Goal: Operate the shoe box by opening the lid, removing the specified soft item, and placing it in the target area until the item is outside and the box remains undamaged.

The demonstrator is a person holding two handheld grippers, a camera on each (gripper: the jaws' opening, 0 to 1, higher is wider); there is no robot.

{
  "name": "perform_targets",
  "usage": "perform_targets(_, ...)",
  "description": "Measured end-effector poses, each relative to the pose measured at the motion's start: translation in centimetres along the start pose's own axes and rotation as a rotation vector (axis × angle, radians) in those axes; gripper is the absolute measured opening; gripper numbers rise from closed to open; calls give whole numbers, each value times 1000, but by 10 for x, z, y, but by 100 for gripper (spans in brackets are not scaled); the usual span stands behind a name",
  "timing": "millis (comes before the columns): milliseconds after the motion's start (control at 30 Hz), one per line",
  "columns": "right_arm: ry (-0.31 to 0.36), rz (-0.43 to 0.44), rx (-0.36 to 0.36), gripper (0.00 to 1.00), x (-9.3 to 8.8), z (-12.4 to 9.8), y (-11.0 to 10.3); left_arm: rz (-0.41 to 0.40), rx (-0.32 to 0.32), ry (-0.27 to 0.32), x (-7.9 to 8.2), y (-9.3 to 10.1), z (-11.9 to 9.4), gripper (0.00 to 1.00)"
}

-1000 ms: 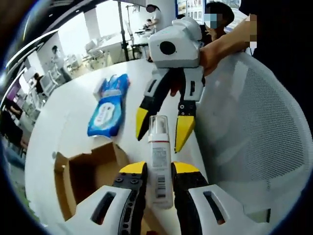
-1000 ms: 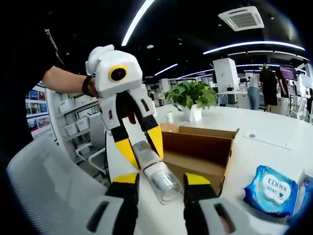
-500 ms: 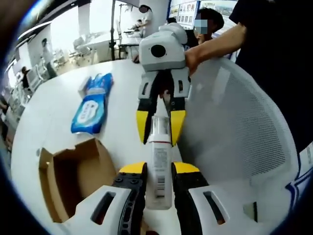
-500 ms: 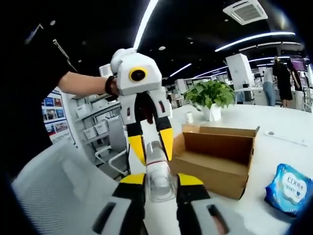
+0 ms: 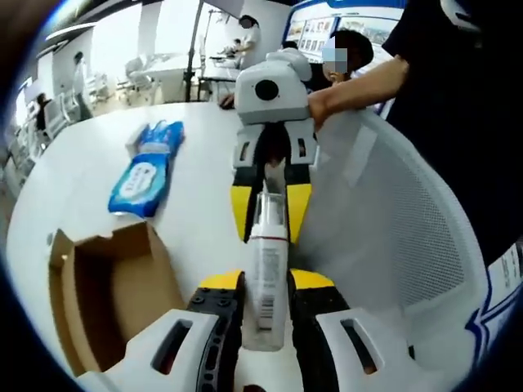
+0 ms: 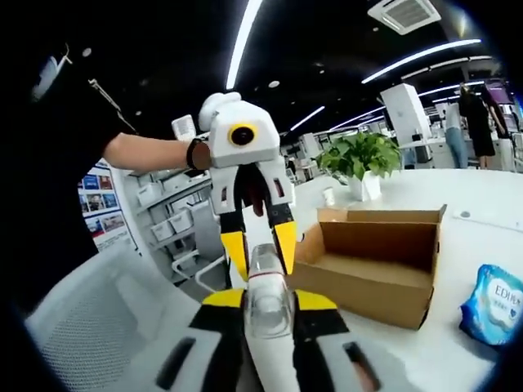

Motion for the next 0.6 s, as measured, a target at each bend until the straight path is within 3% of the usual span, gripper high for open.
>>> perform_targets(600,8,87,-15,16,0,-3,2,-21,10,-6,-2,-1,10,22)
Point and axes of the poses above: the point that each gripper's makers call its tool centre point, and the gripper's own axes: z roughly forward along the fingers, y roughly to its right, x roughly out of its top, the point moved 6 cm from there along -z, roughly backward along the fingers, and after that the axes turned 1 degree about z, right-handed, at the moved point
